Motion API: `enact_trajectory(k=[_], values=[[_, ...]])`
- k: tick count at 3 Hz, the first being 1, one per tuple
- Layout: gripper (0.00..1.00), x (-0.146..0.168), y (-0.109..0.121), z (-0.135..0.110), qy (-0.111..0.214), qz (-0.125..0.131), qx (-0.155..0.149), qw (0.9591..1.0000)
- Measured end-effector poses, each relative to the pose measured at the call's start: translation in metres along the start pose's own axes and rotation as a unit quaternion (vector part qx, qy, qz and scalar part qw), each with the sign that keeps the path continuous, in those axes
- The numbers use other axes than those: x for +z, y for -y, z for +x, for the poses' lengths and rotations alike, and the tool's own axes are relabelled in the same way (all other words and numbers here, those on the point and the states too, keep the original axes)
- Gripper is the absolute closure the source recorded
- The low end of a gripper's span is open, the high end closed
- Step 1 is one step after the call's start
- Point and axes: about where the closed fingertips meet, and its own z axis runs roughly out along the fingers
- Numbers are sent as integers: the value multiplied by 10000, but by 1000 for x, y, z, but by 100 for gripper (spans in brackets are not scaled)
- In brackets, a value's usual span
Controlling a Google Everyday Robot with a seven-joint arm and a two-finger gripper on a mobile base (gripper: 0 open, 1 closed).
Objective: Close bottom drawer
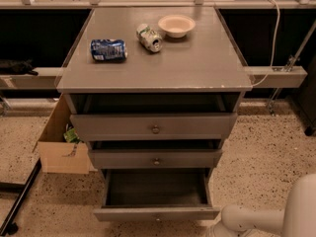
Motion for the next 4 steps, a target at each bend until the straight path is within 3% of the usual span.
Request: enact_trajectory(k=[1,2,3,4], values=[[100,0,0,0,0,0,0,10000],[100,3,1,0,466,232,58,9986],[100,22,11,-41,1833,637,77,9810],[100,21,9,-59,2341,895,-119,9680]])
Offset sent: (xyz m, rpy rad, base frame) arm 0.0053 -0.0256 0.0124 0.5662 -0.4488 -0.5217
